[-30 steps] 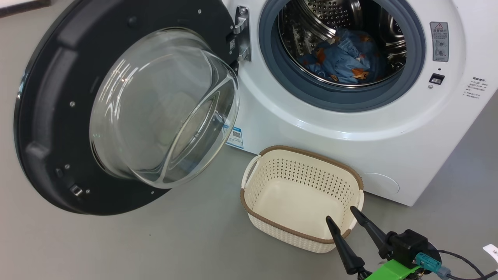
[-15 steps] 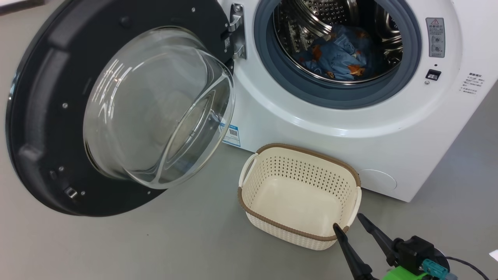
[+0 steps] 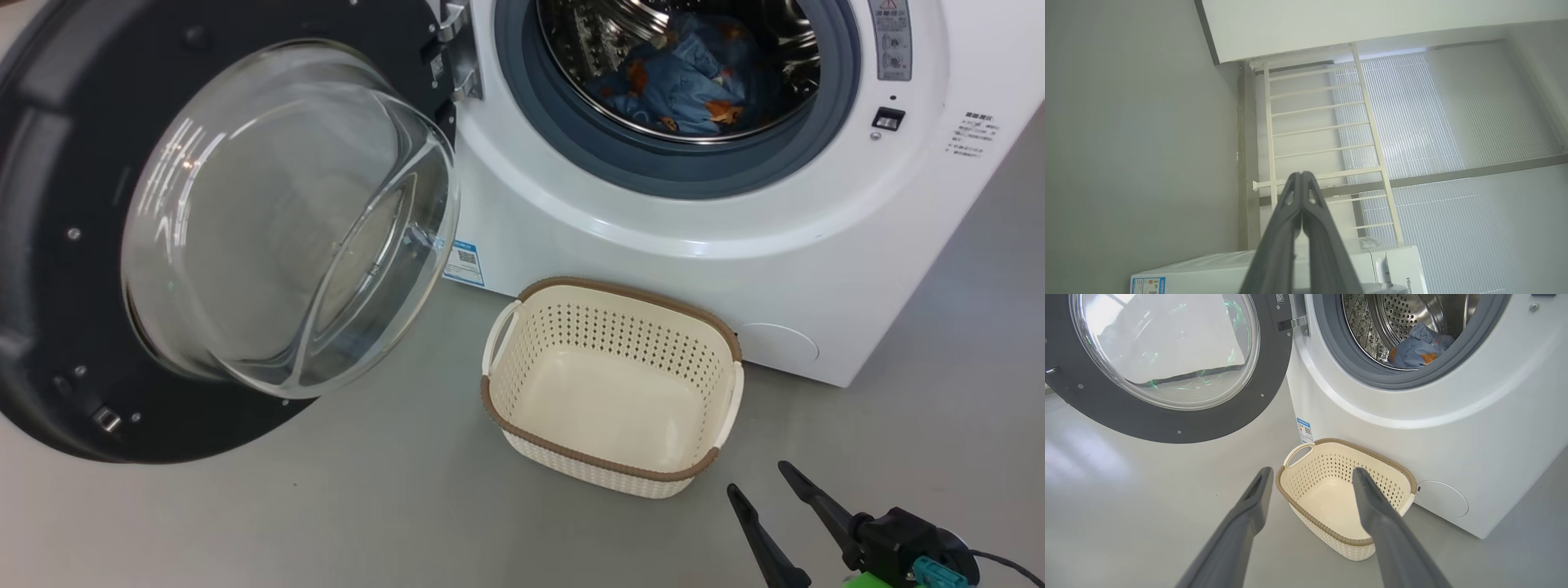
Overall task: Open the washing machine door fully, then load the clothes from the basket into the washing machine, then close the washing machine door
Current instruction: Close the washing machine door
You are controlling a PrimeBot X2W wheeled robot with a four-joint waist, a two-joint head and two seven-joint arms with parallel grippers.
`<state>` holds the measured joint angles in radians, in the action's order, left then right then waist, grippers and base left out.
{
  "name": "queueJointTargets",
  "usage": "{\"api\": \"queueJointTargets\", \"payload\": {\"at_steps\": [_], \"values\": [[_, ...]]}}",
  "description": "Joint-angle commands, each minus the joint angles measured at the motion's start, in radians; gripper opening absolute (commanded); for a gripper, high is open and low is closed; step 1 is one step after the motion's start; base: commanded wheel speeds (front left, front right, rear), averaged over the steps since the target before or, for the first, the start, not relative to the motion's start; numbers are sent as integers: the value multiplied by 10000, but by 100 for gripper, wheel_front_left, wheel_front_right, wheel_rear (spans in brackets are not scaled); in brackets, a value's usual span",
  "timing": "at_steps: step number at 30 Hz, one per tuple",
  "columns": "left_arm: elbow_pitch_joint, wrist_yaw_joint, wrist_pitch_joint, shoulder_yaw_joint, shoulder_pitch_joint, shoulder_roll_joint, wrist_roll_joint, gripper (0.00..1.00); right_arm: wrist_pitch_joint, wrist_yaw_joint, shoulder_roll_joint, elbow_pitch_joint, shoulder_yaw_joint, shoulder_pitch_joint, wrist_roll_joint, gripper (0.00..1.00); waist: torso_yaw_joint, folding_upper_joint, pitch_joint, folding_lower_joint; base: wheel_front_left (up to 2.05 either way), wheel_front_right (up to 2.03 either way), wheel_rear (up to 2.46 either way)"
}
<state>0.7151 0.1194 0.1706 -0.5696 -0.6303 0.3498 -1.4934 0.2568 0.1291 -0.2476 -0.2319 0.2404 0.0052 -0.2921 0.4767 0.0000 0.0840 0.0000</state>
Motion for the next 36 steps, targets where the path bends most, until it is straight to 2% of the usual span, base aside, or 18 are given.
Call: {"api": "queueJointTargets", "payload": {"at_steps": [1, 10, 22, 36], "values": [[-193, 92, 257, -170, -234, 527, -165, 0, 49, 16, -174, 279, 209, 50, 7, 100, -112, 0, 108, 0, 0, 0, 0], [-401, 110, 1757, -145, -34, 325, -973, 0, 49, 16, -510, 280, 298, 22, -93, 100, -314, 0, 267, 0, 0, 0, 0], [-144, 112, 2637, 187, 354, 429, -856, 0, 49, 16, -713, 322, 334, 7, -151, 100, -505, 0, 379, 0, 0, 0, 0], [-594, 112, 4555, 393, 846, 42, -1549, 0, 49, 16, -652, 279, 282, 30, -162, 100, -504, 0, 237, 0, 0, 0, 0]]}}
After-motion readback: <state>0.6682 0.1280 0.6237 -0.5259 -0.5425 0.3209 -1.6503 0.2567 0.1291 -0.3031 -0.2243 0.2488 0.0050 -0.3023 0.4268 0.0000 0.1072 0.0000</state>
